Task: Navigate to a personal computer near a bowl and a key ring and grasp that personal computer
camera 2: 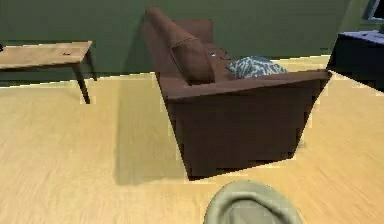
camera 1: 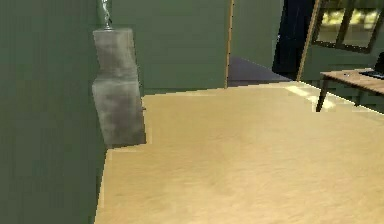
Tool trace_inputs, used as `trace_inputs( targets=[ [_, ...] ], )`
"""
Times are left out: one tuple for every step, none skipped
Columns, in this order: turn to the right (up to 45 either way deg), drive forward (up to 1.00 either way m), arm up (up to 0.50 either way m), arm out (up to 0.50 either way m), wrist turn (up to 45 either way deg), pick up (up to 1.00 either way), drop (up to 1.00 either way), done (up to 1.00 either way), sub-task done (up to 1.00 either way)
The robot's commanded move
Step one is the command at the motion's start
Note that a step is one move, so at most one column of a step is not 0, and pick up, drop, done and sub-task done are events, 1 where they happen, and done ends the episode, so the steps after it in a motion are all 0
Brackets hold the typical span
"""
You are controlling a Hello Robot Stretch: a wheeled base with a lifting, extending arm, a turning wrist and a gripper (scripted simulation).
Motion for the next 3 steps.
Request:
trace_inputs(
  targets=[
    [39.0,0.0,0.0,0.0,0.0,0.0,0.0,0.0,0.0],
    [3.0,0.0,0.0,0.0,0.0,0.0,0.0,0.0,0.0],
    [0.0,1.0,0.0,0.0,0.0,0.0,0.0,0.0,0.0]
  ],
)
